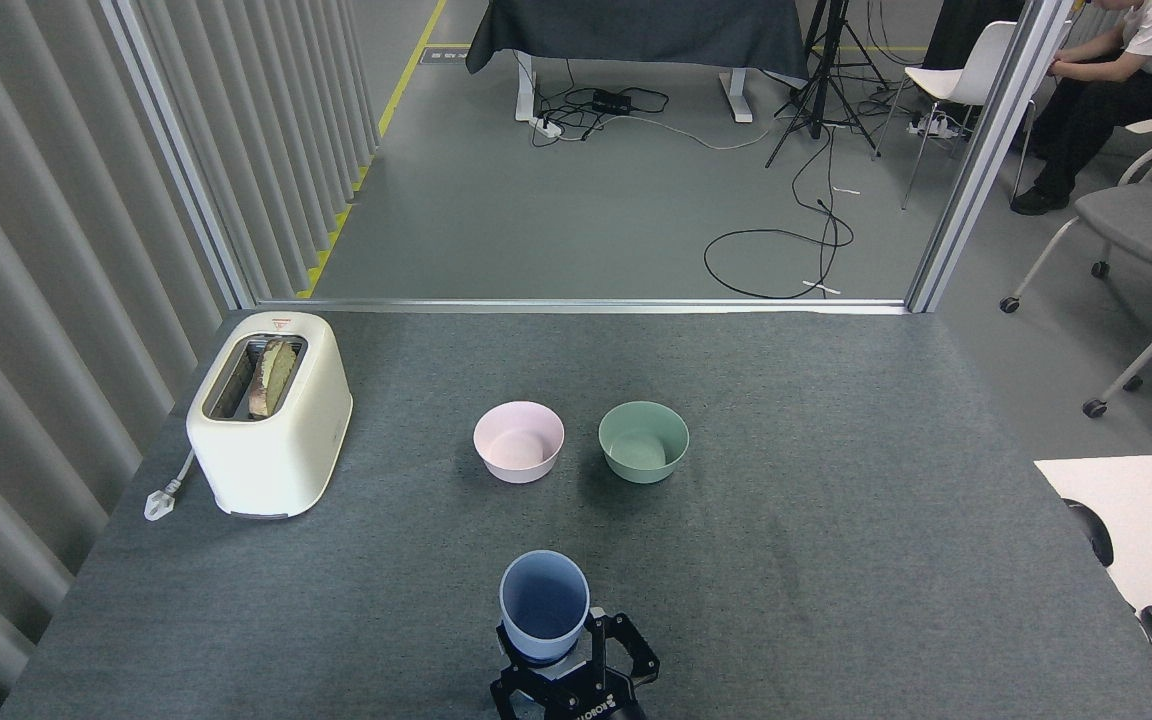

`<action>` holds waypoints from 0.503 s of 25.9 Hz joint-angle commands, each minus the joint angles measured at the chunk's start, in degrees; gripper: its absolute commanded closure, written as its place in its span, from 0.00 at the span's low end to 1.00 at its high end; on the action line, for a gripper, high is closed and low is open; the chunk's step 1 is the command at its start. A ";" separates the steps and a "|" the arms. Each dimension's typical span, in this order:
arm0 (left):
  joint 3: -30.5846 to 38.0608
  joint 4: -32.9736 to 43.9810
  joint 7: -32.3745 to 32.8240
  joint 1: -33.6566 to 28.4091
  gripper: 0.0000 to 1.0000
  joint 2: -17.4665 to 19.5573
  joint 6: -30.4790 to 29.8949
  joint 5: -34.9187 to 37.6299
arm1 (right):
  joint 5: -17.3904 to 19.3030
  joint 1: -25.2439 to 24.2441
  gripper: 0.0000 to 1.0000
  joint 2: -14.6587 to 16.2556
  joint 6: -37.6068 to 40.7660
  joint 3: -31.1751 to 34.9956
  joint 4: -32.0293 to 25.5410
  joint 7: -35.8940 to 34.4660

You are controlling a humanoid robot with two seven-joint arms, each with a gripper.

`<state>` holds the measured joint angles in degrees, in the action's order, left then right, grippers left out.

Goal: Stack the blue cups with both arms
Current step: 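Lower the held cup into the first blue cup with the right gripper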

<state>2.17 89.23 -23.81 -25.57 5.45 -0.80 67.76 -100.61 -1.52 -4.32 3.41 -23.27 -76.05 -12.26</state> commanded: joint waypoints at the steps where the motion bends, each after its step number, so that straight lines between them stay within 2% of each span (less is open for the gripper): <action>1: 0.03 -0.02 -0.01 0.09 0.00 0.00 0.01 0.00 | 0.24 0.12 0.21 -0.16 0.02 0.06 0.55 -0.05; 6: 0.11 -0.02 -0.01 0.00 0.00 0.00 0.01 0.00 | 0.59 0.21 0.02 -0.16 0.02 0.24 0.55 -0.05; 13: 0.20 -0.02 -0.10 0.00 0.00 0.09 0.01 0.00 | 0.68 0.21 0.00 -0.16 0.63 0.15 -0.77 -3.39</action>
<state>2.33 89.21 -23.87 -25.56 5.48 -0.80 67.76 -100.02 -1.36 -4.48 3.83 -23.10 -76.16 -13.60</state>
